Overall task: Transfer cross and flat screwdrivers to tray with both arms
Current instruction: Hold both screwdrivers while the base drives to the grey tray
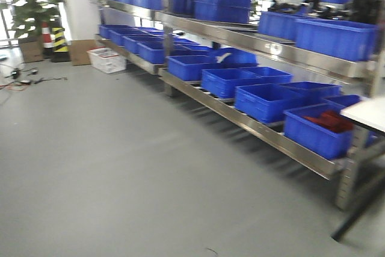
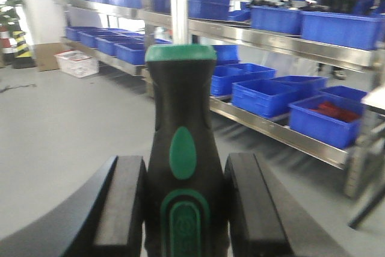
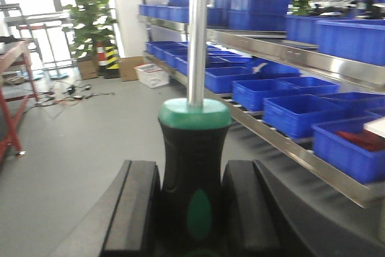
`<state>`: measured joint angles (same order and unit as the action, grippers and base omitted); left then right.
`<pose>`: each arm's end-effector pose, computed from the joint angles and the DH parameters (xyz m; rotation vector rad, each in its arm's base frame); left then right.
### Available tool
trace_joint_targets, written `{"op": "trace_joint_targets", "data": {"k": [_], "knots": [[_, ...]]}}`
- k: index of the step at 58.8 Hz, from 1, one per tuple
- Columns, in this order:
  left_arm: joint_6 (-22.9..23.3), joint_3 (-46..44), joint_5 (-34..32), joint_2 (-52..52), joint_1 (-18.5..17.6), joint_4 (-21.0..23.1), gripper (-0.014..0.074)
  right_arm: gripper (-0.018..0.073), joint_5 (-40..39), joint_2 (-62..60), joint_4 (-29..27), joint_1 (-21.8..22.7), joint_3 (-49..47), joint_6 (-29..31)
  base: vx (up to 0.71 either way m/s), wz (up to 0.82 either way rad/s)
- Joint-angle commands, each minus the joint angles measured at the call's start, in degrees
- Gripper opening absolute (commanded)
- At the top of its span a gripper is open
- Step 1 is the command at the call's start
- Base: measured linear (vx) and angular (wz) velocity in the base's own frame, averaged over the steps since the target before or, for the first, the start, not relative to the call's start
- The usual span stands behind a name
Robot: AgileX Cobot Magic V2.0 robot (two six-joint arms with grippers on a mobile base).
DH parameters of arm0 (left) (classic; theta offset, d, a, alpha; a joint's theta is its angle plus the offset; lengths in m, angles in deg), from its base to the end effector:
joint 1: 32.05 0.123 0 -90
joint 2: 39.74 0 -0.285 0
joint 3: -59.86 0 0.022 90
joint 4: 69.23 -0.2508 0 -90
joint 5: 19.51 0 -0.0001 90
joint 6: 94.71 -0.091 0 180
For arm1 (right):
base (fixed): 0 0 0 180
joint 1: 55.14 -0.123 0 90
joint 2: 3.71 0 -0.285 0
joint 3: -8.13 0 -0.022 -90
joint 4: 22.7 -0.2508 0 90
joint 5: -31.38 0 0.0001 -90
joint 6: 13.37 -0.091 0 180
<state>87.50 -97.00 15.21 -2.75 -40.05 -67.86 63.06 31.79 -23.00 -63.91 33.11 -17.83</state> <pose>0.0687 -0.0109 0.4307 0.0778 1.6560 -0.1617 0.0655 0.0104 0.4277 -0.0591 1.6105 0.1844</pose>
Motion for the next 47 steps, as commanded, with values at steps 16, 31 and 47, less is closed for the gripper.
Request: {"op": "trace_joint_targets", "data": {"k": [16,31,47], "knots": [[0.49,-1.6,-5.28,0.7,-0.24,0.5,0.0,-0.0008,-5.38,0.36,0.3,0.26,-1.58,0.46,0.52,0.38],[0.49,-1.6,-5.28,0.7,-0.24,0.5,0.0,-0.0008,-4.97,0.36,0.3,0.26,-1.58,0.46,0.55,0.2],[0.49,-1.6,-5.27,0.75,-0.24,0.5,0.0,-0.0008,-4.97,0.36,0.3,0.26,-1.58,0.46,0.57,0.16]]}}
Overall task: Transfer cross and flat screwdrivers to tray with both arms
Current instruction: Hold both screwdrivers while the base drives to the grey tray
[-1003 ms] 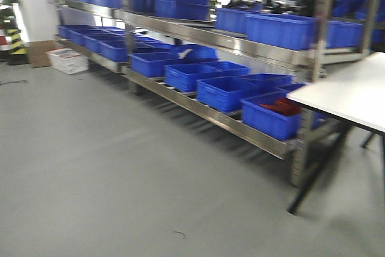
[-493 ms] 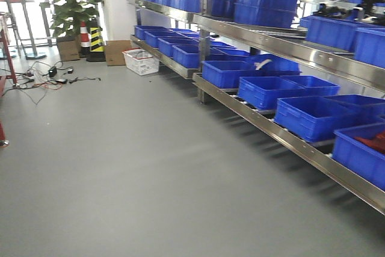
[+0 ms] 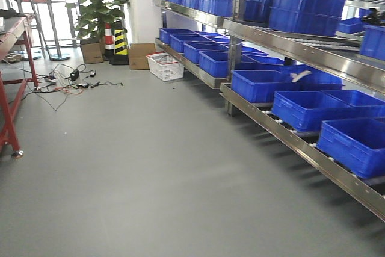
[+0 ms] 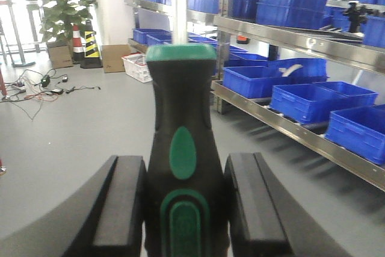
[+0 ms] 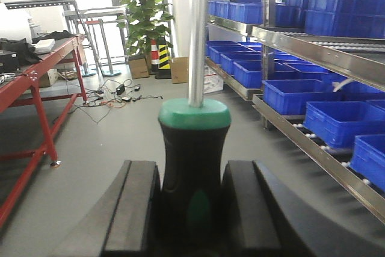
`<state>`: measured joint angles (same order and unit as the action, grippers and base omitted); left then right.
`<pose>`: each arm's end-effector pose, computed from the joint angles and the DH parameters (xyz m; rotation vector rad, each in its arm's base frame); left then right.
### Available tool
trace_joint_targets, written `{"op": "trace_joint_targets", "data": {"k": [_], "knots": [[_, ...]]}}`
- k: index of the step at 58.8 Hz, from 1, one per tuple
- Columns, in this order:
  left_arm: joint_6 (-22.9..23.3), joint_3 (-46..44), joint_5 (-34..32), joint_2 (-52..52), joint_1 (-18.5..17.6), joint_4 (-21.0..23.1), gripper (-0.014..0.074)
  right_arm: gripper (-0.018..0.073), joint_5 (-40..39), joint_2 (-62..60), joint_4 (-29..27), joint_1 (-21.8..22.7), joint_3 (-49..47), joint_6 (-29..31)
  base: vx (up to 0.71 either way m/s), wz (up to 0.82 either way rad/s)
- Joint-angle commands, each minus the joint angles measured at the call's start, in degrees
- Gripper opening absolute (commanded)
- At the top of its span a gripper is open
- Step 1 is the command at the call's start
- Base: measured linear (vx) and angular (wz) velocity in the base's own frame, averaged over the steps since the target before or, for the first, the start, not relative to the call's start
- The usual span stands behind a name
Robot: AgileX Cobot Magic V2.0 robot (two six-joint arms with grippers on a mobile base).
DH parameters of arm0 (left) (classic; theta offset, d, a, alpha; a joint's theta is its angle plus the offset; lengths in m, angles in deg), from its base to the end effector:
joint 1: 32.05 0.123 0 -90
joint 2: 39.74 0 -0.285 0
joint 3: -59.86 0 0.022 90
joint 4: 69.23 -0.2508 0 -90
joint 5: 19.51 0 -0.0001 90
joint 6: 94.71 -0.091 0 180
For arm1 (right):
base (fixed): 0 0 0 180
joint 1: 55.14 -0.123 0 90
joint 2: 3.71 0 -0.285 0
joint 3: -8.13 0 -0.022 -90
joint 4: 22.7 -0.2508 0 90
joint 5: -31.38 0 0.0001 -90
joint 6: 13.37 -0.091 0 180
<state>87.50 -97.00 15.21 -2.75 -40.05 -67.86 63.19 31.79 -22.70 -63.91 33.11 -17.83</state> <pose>0.0687 -0.0109 0.4307 0.0778 1.6560 -0.1617 0.0655 0.0101 0.4275 -0.0607 1.6125 0.1786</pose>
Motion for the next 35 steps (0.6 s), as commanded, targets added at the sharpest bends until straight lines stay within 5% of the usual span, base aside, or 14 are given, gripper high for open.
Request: {"op": "trace_joint_targets", "data": {"k": [1,35], "knots": [[0.49,-1.6,-5.27,0.75,-0.24,0.5,0.0,-0.0008,-5.1,0.36,0.0,0.26,-1.58,0.46,0.58,0.16],[0.49,-1.6,-5.27,0.69,-0.24,0.5,0.0,-0.0008,-5.09,0.36,0.0,0.26,-1.58,0.46,0.61,0.13]]}}
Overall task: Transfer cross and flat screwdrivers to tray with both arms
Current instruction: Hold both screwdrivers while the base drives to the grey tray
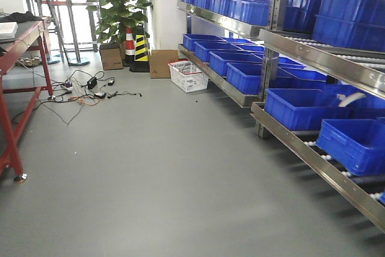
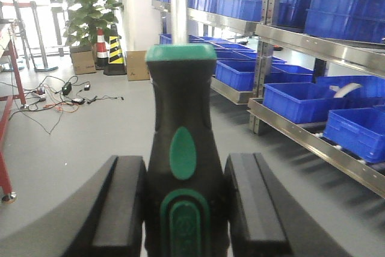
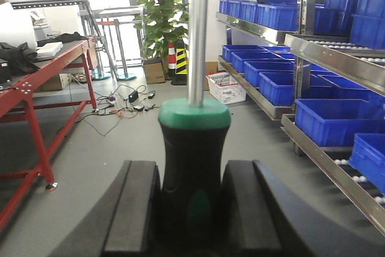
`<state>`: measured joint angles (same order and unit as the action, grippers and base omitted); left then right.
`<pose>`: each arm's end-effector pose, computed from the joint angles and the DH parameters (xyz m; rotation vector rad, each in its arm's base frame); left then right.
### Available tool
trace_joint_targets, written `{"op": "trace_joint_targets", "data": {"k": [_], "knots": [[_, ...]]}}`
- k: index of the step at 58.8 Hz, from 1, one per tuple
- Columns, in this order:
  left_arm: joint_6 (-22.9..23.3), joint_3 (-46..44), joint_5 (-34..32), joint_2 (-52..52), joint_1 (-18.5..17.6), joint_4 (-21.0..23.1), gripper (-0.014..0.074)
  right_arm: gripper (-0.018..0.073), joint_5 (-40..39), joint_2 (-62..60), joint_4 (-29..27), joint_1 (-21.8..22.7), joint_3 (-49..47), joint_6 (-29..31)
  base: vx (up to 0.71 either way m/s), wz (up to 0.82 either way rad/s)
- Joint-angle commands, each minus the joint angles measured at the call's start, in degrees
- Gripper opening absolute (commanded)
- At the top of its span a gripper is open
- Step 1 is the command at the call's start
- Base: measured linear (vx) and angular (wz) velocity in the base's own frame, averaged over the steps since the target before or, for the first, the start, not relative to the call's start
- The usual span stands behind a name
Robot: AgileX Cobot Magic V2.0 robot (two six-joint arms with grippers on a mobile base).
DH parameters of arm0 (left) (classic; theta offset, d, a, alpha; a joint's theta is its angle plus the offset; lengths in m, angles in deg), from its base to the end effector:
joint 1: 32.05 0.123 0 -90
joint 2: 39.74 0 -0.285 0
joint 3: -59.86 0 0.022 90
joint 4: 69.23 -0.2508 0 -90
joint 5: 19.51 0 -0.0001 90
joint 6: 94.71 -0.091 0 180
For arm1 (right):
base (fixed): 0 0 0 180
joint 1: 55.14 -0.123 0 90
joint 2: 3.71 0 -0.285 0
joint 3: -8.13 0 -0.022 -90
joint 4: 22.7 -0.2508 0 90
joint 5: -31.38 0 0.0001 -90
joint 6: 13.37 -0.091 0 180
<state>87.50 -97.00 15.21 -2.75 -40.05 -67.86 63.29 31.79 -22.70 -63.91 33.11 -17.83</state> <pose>0.0687 -0.0109 0.4307 0.0778 1.6560 -0.1617 0.0655 0.0101 0.4273 -0.0607 1.6143 0.1785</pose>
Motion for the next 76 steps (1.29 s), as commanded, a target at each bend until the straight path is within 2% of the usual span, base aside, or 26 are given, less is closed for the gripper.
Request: {"op": "trace_joint_targets", "data": {"k": [1,31,76], "knots": [[0.49,-1.6,-5.27,0.69,-0.24,0.5,0.0,-0.0008,-5.19,0.36,0.0,0.26,-1.58,0.46,0.62,0.05],[0.49,-1.6,-5.27,0.74,-0.24,0.5,0.0,-0.0008,-5.25,0.36,0.0,0.26,-1.58,0.46,0.63,-0.12],[0.49,-1.6,-5.27,0.74,-0.24,0.5,0.0,-0.0008,-5.2,0.36,0.0,0.26,-1.58,0.46,0.55,-0.42]]}}
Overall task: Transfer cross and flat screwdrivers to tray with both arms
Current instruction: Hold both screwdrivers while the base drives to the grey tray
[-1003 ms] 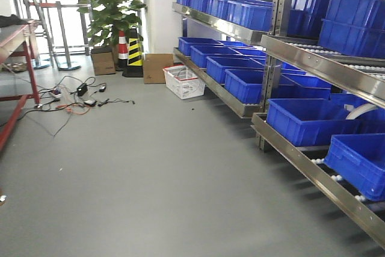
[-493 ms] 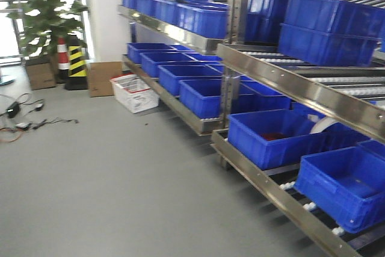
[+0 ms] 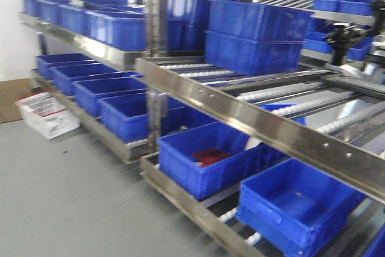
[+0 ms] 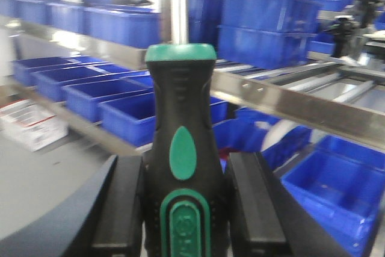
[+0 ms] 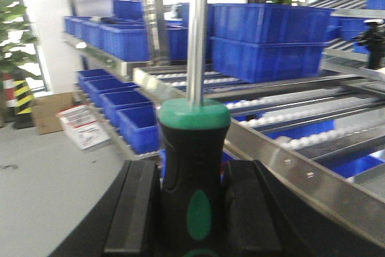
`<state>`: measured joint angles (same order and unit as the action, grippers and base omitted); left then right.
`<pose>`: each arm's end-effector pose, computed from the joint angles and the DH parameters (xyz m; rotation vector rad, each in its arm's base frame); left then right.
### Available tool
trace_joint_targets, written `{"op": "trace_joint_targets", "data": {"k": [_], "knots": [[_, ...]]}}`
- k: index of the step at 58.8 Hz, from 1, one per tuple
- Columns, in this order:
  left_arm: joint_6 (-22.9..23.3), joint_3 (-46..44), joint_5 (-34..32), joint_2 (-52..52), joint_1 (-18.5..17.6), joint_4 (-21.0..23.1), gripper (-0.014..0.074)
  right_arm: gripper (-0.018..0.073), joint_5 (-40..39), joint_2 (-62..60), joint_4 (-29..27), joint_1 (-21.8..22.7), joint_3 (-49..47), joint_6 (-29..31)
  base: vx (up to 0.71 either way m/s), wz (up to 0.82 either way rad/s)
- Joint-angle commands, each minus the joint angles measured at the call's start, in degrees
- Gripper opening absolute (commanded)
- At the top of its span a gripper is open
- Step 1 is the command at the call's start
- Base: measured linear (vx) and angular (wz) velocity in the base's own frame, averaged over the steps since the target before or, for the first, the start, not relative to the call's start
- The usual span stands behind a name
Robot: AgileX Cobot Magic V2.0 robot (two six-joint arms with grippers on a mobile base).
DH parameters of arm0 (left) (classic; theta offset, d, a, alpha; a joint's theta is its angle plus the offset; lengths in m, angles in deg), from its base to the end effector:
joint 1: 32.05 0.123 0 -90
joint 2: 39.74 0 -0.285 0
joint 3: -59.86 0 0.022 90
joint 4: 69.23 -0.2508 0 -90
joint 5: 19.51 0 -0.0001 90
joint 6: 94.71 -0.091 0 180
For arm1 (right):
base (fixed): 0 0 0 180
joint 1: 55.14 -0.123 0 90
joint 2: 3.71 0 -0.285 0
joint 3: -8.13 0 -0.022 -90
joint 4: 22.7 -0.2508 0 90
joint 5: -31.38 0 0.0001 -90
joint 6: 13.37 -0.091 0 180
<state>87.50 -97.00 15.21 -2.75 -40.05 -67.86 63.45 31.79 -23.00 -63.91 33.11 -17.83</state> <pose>0.0687 -0.0109 0.4307 0.0778 1.6560 -0.1617 0.0655 0.0104 0.4271 -0.0594 1.6173 0.1840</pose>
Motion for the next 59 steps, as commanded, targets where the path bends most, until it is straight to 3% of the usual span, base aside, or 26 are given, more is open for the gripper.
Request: {"op": "trace_joint_targets", "data": {"k": [1,41,59], "knots": [[0.49,-1.6,-5.27,0.74,-0.24,0.5,0.0,-0.0008,-5.36,0.36,0.3,0.26,-1.58,0.46,0.49,-0.56],[0.49,-1.6,-5.28,0.74,-0.24,0.5,0.0,-0.0008,-5.36,0.36,0.3,0.26,-1.58,0.46,0.35,-0.78],[0.49,-1.6,-5.28,0.74,-0.24,0.5,0.0,-0.0008,-5.36,0.36,0.3,0.26,-1.58,0.46,0.17,-0.49]]}}
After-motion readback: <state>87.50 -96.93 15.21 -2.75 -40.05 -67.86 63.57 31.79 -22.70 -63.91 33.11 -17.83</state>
